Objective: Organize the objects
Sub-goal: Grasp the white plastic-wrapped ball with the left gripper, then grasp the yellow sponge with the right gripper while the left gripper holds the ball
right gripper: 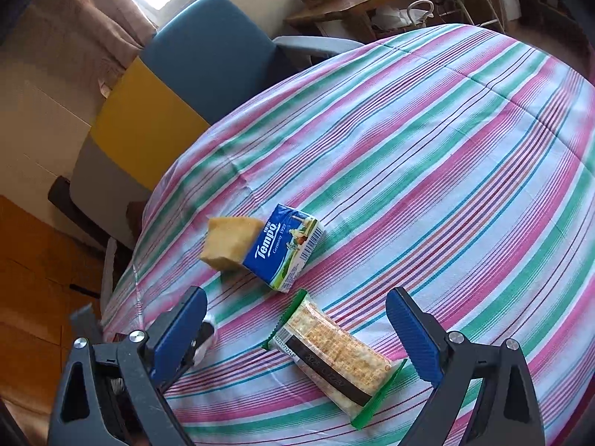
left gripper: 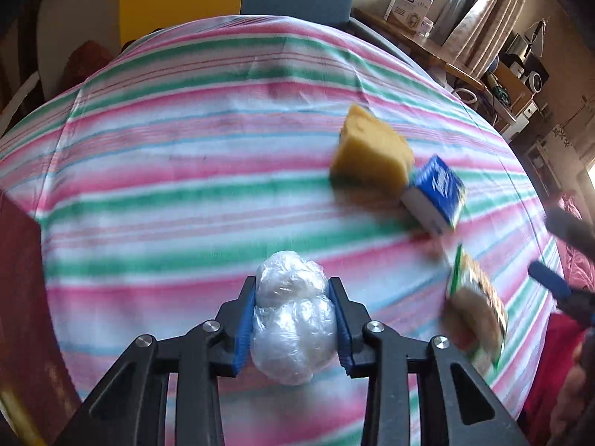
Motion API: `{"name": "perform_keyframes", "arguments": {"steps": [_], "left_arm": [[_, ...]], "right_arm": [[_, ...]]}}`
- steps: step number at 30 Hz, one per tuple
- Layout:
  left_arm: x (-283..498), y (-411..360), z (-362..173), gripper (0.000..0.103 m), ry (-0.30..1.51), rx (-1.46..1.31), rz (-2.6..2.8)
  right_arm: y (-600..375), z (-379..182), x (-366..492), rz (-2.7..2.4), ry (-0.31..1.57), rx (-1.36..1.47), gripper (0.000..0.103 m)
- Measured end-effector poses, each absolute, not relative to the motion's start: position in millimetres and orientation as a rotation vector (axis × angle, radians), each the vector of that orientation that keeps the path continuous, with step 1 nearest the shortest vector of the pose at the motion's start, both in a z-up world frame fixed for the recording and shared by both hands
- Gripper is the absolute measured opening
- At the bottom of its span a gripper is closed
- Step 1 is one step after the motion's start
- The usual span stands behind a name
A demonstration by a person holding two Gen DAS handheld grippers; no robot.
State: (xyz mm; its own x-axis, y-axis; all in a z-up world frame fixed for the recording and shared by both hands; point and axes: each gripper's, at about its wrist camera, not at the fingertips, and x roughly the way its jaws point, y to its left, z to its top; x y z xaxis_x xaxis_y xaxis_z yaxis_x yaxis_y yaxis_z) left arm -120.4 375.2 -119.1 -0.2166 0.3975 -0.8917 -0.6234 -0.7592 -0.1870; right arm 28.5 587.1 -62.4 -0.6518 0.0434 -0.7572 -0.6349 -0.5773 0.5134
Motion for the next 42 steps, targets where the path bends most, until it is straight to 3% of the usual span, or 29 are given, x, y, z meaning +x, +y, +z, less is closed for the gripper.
{"name": "perform_keyframes", "arguments": {"steps": [11,17,20,27,38,39,40,42], "left_arm": [[-31,327,-115,0.037,0.349,-1.344,1.994],[-11,316,-118,0.036,0.377,-1.251,2.004],[-15,311,-118,0.036,0.338,-1.249,1.993],[-17,301,-118,0.036,0.261,-1.238,1.975],[-15,298,-120,0.037,0.241,-1.208,1.974],[-15,298,-120,0.037,0.241,-1.204,1.975],[-15,298,-120,0.037,0.242,-1.201,1.976],[-15,297,-120,0.037,0.237,-1.198,1.978]], "right_arm": [[584,-64,25,2.231,1.044,-1.038,0.098],[559,-60,7,2.321,0.898,-1.133,0.098],[540,-52,-12,2.404,0.772,-1.201,0.098],[516,-52,-84,2.531,0.269,-1.416,0.097],[528,-102,-174,2.49,-0.108,-1.602,0.098],[529,-107,-178,2.486,-0.104,-1.614,0.096],[529,-110,-180,2.49,-0.085,-1.632,0.076],[521,-107,-178,2.508,-0.075,-1.603,0.064]]}}
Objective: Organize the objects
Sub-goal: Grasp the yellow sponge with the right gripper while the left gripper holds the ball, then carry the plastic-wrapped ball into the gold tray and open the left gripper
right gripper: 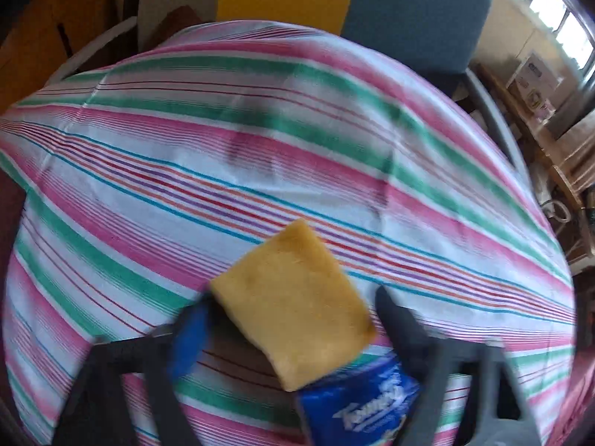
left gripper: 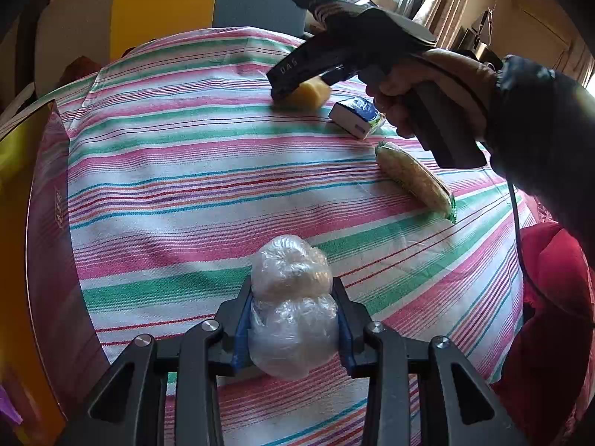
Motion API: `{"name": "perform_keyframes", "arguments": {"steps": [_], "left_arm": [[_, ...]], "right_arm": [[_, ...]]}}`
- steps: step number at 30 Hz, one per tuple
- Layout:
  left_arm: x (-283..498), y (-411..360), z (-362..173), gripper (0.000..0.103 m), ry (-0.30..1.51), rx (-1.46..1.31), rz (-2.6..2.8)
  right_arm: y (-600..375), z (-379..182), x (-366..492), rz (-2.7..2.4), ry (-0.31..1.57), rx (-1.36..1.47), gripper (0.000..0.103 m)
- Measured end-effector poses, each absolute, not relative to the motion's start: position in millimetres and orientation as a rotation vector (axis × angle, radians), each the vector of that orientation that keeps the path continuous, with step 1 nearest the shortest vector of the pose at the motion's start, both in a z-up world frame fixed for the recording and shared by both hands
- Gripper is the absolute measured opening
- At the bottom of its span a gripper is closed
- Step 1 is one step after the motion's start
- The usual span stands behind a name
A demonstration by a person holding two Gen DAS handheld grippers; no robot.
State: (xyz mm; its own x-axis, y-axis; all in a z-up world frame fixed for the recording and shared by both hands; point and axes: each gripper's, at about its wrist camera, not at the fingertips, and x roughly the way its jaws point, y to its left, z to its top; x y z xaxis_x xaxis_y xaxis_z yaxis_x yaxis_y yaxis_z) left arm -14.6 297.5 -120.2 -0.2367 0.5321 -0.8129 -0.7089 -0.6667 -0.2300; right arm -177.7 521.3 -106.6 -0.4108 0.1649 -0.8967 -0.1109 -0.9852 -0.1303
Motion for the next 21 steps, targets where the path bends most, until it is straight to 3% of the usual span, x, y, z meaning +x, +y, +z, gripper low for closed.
{"name": "perform_keyframes", "arguments": {"steps": [3,7,21], "left_arm": [[-13,298,-121,0.037,0.244,-1.185,1.982],[-10,300,-119,0.037,0.284,-1.164,1.986],[38,269,-75,0.037,0.322,-1.056,1.987]], "right_arm": [[501,-96,-166,2.572,-0.075,-1.613,0.06],[480,-88,-139,2.608,0.042,-1.681,0.061],[458,-115,-62,2.566,0.147,-1.688,0.062]]}}
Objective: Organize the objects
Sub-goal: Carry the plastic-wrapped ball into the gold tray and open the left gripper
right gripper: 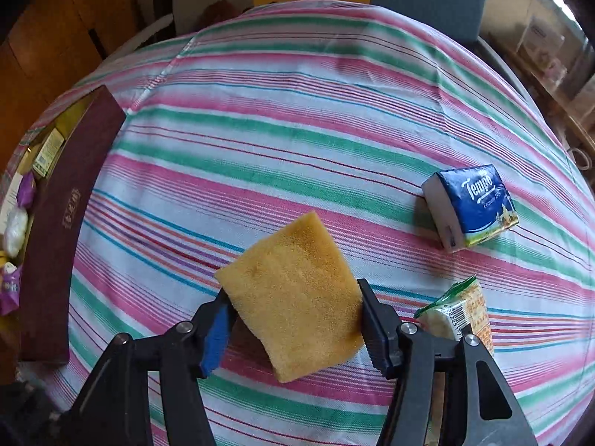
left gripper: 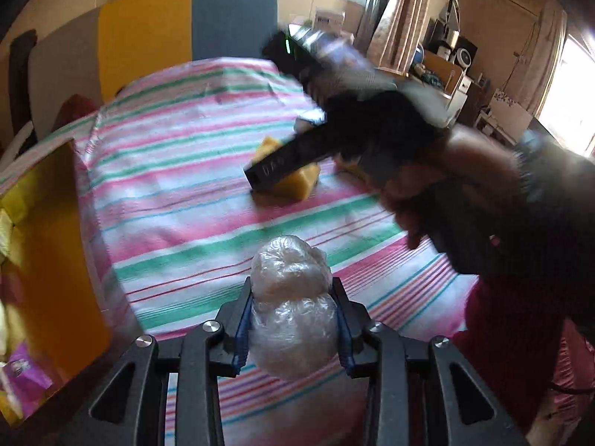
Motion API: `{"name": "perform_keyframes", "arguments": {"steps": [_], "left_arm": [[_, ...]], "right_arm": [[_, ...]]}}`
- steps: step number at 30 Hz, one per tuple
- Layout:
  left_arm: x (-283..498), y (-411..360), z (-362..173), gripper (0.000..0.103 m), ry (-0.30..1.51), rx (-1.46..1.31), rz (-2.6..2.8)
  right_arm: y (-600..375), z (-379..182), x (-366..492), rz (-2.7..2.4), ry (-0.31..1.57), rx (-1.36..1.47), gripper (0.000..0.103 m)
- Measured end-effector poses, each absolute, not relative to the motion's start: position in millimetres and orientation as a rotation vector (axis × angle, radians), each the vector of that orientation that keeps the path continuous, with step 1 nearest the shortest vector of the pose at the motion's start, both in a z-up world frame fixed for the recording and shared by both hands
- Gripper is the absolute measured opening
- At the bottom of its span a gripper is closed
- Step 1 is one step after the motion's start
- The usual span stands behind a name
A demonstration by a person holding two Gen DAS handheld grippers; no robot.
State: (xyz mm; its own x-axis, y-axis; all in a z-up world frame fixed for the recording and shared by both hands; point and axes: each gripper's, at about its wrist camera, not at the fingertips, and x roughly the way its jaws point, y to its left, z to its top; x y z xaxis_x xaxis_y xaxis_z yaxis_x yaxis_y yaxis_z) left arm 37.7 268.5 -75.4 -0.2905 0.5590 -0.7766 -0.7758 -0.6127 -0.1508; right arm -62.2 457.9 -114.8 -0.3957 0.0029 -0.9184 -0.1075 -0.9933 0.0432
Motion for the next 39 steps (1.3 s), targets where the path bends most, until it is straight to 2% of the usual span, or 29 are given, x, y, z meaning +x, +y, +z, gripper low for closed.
{"name": "perform_keyframes", "arguments": {"steps": [5,13,25,30,39], "left_arm": [[37,244,-51,0.037,0.259,-1.017,2.053],[46,223,-41,0.037,0.244,-1.009,2.084],[30,182,-22,0.037,0.134,-1.02,2.171],[-3,151,-12,0.037,0.025,-1.046,2.266],[-90,99,-36,0.037,-0.165,-1.263,2.35]], "right_arm": [[462,-118,-58,2.604,0.161,-1.661,0.066],[458,-120,-59,2.635,0.122,-1.618,0.073],[454,-121,-62,2.624,0.096,-1.633,0.074],[452,-123,-65,2.623,0.107,-1.643,0.074],[450,-123,-67,2.618,0.1,-1.647,0.076]]}}
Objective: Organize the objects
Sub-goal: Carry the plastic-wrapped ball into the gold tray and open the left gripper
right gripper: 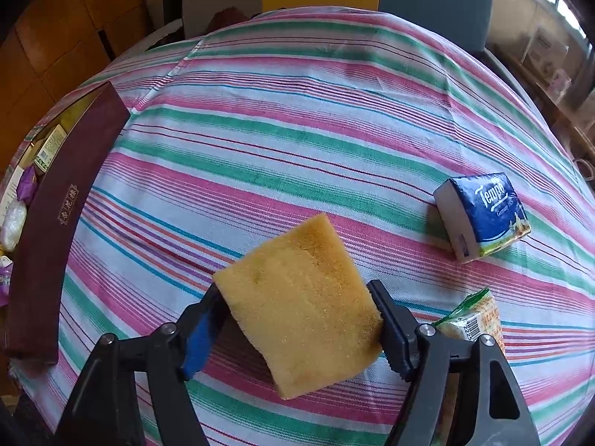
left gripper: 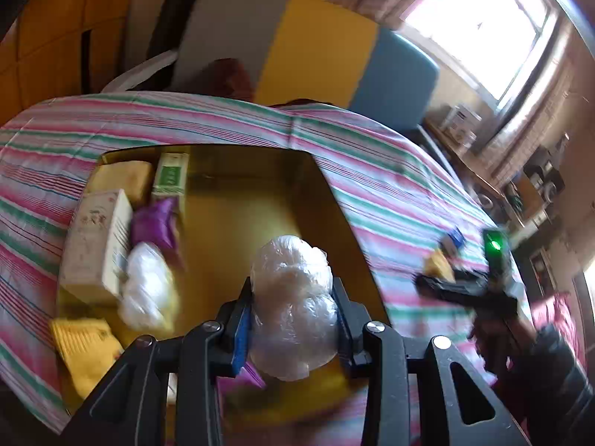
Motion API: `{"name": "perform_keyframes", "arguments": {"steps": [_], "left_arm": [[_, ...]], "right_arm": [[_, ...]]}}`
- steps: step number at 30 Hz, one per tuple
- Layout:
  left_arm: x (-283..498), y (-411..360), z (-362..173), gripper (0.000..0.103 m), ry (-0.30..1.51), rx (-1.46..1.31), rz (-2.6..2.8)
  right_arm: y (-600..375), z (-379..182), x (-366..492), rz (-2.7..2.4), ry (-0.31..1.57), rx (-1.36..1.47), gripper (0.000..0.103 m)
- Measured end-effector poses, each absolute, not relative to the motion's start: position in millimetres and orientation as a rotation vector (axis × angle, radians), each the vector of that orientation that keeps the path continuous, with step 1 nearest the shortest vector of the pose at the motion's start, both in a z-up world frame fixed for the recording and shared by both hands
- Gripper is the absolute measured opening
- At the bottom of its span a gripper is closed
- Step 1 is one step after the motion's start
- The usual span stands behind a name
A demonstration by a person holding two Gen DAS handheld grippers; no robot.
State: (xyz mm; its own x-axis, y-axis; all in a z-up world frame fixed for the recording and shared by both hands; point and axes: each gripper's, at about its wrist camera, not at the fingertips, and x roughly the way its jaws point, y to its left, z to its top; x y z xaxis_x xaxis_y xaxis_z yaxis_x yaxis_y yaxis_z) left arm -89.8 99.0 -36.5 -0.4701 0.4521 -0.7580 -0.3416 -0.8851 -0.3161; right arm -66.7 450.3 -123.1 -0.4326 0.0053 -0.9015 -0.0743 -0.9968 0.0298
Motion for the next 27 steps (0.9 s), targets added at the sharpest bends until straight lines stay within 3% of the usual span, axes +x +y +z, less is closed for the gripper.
{"name": "perform_keyframes", "arguments": {"steps": [15,22,27], "left_arm": [[-241,118,-96,0.041,0.027,-1.427,2.433],[-250,111,-104,0.057,0.015,-1.436,2.433],[-223,104,-79,0.057,0.045,-1.353,2.467]], "right_arm": [[443,-121,-64,2.621,0.057,-1.642,0.077],[448,-123,-68,2.631,0.056,-1.636,0.079],[452,-122,-66,2.635,0.05,-1.626,0.081]]}}
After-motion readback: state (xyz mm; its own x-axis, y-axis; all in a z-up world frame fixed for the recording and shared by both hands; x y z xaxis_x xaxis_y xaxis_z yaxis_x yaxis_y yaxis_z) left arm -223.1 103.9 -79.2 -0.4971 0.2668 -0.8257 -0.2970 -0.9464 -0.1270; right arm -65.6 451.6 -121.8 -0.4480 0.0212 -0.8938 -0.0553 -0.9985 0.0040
